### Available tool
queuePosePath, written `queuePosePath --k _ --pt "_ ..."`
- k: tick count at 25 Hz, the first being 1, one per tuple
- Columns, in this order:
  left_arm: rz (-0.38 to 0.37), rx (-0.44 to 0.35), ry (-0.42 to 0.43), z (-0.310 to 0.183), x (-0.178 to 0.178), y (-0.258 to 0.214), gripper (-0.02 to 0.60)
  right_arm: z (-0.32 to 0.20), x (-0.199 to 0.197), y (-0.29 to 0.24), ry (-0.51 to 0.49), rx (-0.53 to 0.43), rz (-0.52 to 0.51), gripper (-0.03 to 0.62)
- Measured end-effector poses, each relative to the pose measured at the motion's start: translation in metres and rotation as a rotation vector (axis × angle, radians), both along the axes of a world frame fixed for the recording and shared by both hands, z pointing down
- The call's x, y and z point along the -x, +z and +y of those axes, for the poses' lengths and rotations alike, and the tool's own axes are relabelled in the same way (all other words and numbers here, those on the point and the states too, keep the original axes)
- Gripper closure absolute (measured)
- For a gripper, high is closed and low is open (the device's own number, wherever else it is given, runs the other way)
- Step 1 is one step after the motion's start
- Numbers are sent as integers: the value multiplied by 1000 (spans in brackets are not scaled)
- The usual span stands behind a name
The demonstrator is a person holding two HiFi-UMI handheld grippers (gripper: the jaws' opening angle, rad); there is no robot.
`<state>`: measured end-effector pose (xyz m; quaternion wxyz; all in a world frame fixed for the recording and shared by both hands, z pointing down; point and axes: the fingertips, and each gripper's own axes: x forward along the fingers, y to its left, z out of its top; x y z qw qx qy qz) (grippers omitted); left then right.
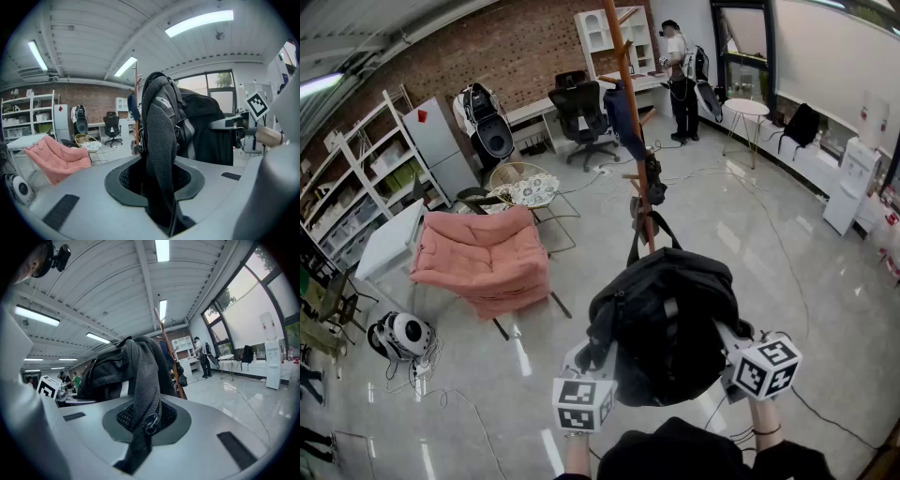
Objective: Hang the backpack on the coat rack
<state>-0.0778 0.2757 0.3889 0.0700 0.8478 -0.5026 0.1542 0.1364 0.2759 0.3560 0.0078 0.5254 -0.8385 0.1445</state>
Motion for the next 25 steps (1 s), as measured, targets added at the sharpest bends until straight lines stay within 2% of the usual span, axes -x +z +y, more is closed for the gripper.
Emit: queuePosePath --k 14,25 --pt "-3 12 -27 -13 -8 9 477 -16 -9 11 -15 12 -13 568" --pt "-5 72 -79 -29 -20 25 477 -45 -19 20 -45 44 -16 566"
